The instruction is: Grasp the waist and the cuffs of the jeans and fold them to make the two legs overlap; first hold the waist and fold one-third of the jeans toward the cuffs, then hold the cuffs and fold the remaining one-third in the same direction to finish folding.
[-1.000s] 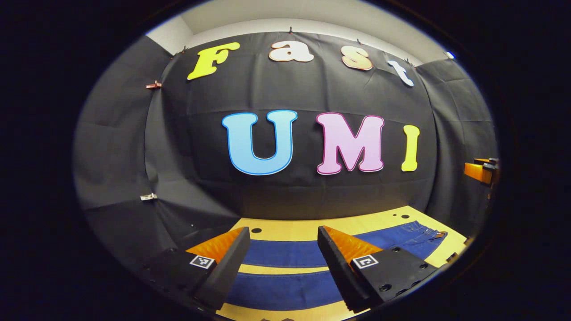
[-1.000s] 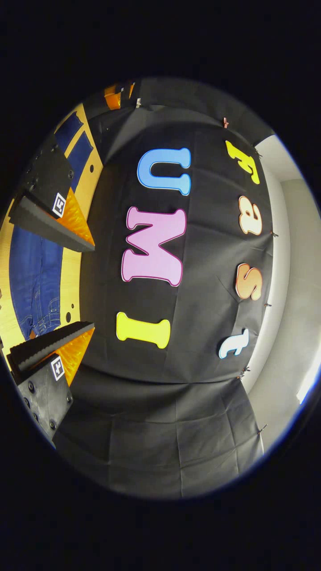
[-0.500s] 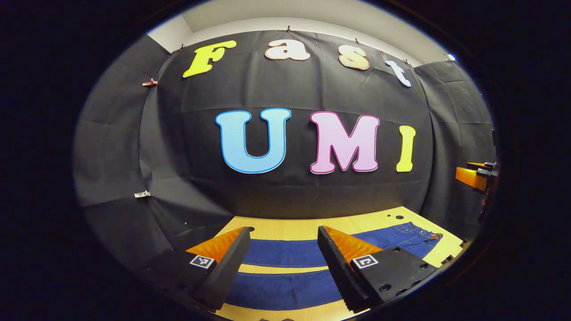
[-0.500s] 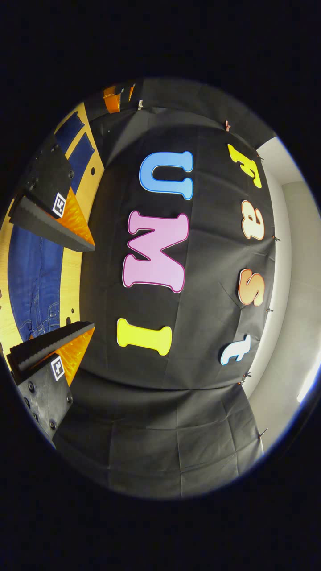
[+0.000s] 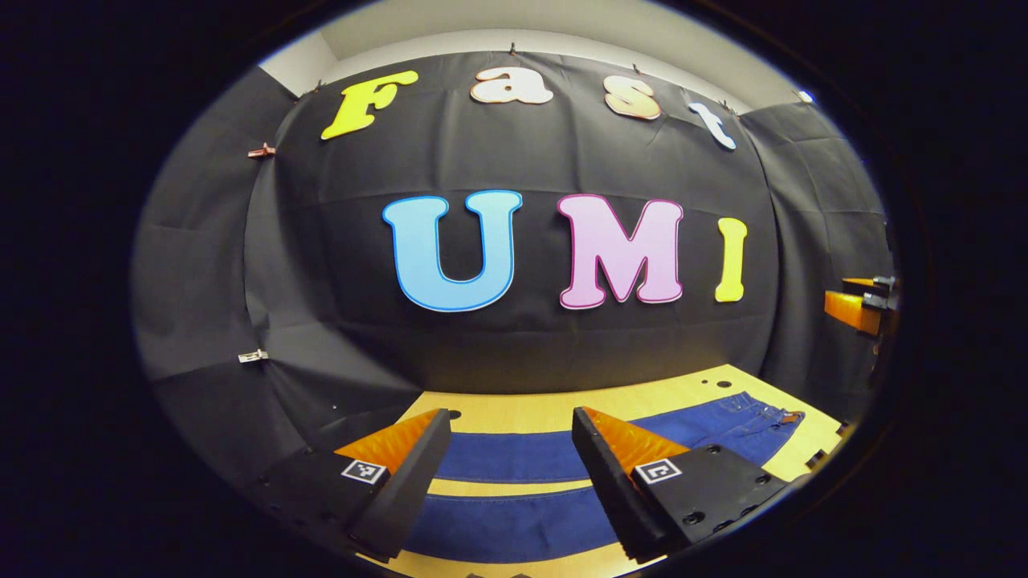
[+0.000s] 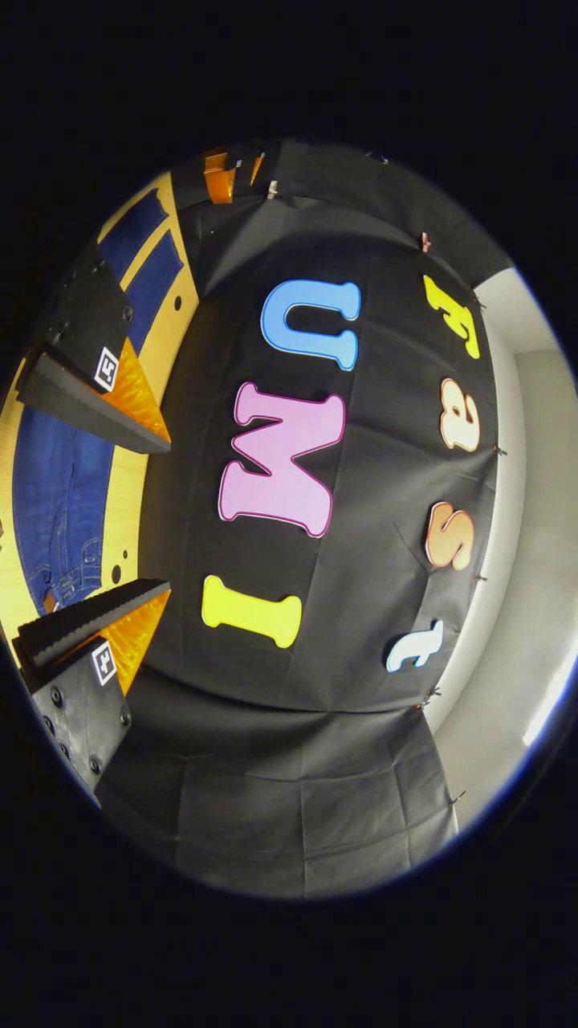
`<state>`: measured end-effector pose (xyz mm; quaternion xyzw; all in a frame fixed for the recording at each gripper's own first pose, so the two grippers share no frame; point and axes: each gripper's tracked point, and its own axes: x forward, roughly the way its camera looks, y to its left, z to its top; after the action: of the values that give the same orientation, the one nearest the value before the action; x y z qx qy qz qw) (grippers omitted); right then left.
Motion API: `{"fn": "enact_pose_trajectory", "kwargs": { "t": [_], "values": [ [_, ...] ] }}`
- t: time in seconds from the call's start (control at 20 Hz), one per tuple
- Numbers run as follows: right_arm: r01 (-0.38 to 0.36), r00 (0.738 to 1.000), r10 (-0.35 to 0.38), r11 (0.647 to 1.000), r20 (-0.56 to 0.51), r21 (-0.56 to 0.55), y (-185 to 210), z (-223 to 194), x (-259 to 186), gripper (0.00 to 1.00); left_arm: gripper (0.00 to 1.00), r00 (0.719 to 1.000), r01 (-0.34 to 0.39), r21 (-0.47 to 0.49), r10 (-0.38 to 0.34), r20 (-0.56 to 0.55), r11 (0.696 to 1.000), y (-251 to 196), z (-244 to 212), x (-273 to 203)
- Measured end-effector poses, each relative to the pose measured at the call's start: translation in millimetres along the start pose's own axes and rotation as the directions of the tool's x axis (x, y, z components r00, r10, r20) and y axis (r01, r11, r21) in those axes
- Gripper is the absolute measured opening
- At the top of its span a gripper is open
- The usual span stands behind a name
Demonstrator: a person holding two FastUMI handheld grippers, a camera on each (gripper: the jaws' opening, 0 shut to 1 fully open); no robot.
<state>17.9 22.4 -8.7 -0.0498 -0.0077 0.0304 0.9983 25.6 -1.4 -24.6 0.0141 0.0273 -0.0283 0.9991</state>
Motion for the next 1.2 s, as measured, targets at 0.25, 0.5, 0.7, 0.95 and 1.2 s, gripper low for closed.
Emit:
{"fn": "enact_pose_trajectory", "kwargs": {
  "t": [0.25,0.5,0.7,0.95,1.2],
  "values": [
    [-0.043,0.998,0.042,0.999,-0.039,-0.018,9.7,-16.2,7.9,0.98,0.98,0.985,0.05,0.194,-0.017,-0.172,0.98,57.3,-65.9,12.8],
    [-0.052,0.992,0.043,0.996,-0.117,-0.076,5.0,-49.6,12.0,0.96,0.98,0.896,0.241,0.437,-0.025,-0.443,0.867,133.6,-170.6,20.9],
    [-0.073,0.978,0.05,0.992,-0.203,-0.106,7.9,-83.3,7.8,0.96,0.98,0.723,0.503,0.574,0.049,-0.689,0.646,202.8,-273.0,6.9],
    [-0.042,0.966,0.012,0.993,-0.259,-0.111,-1.8,-106.5,0.2,0.96,0.98,0.612,0.684,0.574,0.075,-0.788,0.449,230.0,-314.7,-14.4],
    [-0.001,0.95,-0.046,0.989,-0.308,-0.151,-28.2,-128.8,-0.3,0.96,0.92,0.623,0.719,0.611,0.081,-0.778,0.332,227.0,-316.9,1.8]
  ]
}}
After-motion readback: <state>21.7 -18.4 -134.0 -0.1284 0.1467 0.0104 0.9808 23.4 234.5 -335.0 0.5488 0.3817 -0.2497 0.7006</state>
